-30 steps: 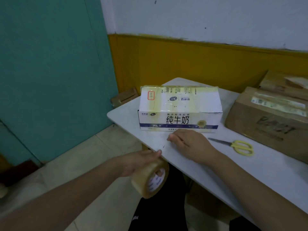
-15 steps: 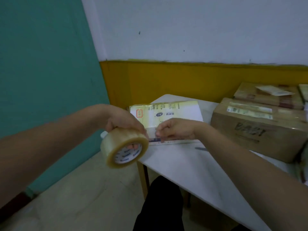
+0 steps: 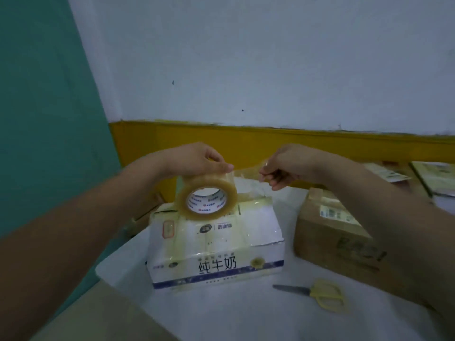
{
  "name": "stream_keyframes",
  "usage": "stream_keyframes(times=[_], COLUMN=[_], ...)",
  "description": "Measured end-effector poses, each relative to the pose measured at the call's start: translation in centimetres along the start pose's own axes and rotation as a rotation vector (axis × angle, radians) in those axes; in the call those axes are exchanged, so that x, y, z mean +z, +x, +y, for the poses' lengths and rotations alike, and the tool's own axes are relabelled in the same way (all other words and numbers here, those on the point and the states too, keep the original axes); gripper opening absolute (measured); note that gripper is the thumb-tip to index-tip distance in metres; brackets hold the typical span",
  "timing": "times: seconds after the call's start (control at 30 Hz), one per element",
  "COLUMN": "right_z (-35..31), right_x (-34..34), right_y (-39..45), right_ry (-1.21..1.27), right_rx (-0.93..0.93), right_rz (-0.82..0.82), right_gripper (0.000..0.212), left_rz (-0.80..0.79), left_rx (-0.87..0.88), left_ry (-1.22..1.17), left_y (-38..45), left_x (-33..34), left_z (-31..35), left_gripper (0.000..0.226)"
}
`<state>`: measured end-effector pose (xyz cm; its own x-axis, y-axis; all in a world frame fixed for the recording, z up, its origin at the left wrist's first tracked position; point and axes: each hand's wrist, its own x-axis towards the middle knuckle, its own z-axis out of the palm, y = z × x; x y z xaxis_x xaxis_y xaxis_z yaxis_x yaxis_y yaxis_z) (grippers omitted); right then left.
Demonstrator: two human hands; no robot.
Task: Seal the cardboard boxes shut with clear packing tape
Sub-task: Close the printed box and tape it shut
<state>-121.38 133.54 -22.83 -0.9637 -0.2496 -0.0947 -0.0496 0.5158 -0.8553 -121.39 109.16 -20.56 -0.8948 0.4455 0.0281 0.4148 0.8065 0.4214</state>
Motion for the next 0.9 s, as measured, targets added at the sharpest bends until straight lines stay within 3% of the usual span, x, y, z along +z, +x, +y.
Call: stream_keyframes(times=[0.13, 0.23, 0.33, 0.43, 0.6, 0.73, 0.9], right_z=[3.7, 5.6, 7.0, 8.2, 8.3, 9.2, 10.1], right_x=[0.8, 1.3, 1.2, 1.0, 1.2, 2.4, 2.7], right_y=[3.5, 4.8, 5.7, 6.6, 7.1, 8.8, 9.6], right_ry=[-0.054, -0.127, -0.226, -0.211, -0.297, -0.425, -0.491], right_rx=[0.156, 0.233, 0.288, 0.334, 0.354, 0.500, 0.501], right_rz=[0.017, 0.014, 0.086, 0.096, 0.001, -0.057, -0.067], right_gripper=[0.023, 0.021, 0.021, 0.023, 0.024, 0.027, 0.031], left_rz=[-0.004, 0.177, 0.268, 0.209, 0.383, 0.422, 0.426], left_rx=[-0.036, -0.023, 0.077, 0.114, 0.054, 0.107, 0.114], left_ry=[-0.066, -0.236, -0.490, -0.571, -0.593, -0.514, -0.554], left_y=[4.4, 4.5, 1.9, 0.4, 1.9, 3.2, 4.0], left_x=[3.8, 5.7, 8.7, 11.8, 11.6, 10.5, 11.1], left_z=[-2.8, -4.1, -5.3, -6.8, -8.4, -9.1, -10.0], left_gripper=[0.044, 0.058, 0.047, 0.073, 0.043, 0.040, 0.033])
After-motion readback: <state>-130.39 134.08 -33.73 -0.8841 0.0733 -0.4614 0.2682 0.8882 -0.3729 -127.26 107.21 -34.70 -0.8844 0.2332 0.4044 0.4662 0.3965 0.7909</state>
